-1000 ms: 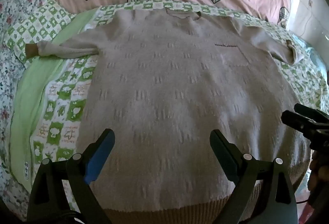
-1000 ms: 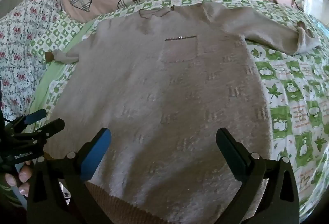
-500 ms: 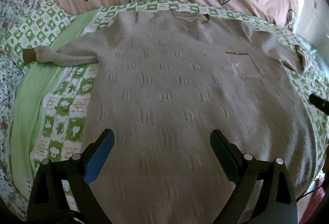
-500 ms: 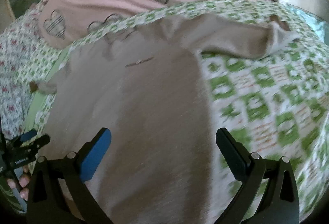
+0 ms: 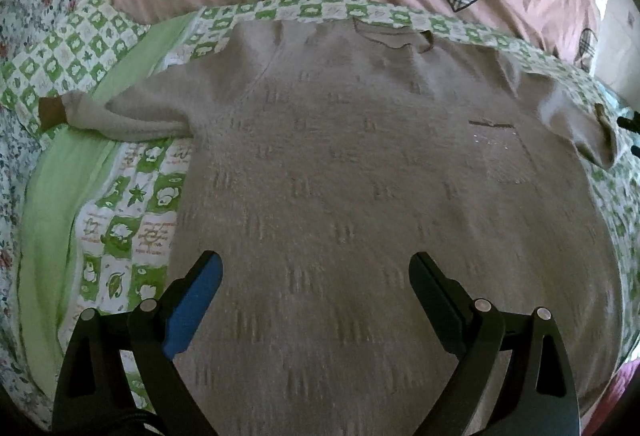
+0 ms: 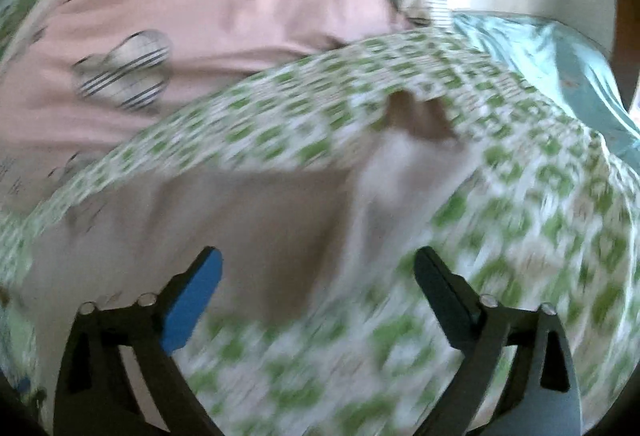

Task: Fold small clothes
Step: 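Grasp the brown ribbed cuff with the right tool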

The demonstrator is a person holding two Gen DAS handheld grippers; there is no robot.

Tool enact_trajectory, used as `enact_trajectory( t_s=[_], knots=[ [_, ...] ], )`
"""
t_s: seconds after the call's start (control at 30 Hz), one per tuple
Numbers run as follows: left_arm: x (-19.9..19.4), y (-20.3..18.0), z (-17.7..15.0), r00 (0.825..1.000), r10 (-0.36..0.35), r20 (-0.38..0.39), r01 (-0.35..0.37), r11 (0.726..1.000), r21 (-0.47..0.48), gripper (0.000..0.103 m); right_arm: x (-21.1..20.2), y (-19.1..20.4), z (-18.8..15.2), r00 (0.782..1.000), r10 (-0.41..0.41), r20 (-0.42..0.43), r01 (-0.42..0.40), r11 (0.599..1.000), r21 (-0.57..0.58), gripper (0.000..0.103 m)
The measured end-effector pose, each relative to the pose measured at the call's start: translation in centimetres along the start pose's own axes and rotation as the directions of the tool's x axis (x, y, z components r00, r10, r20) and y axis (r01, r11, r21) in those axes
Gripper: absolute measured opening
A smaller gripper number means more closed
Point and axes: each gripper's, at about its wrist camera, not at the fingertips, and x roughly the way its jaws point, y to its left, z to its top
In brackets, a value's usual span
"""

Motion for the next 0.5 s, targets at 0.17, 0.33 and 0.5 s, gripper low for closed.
enact_trajectory(
  t_s=[0.17,0.33,0.5],
  knots=[
    [1.6,-0.3,0.7,0.999,0.016,-0.037,-0.016,1.0,-0.012,0.095,6.2,-2.5,4.5,0.997,-0.053,-0.05,0.055,0.997,0.047,0.076],
    [2.8,-0.7,1.2,0.998,0.012,-0.062,-0.014,1.0,-0.02,0.095,9.6,-3.7,6.0,0.99,-0.123,-0.076,0.127,0.99,0.055,0.064],
    [3.0,-1.0,1.4,0.999,-0.007,-0.054,0.006,1.0,-0.02,0.095,9.4,-4.1,6.3,0.992,-0.11,-0.067,0.114,0.992,0.057,0.01]
  ],
)
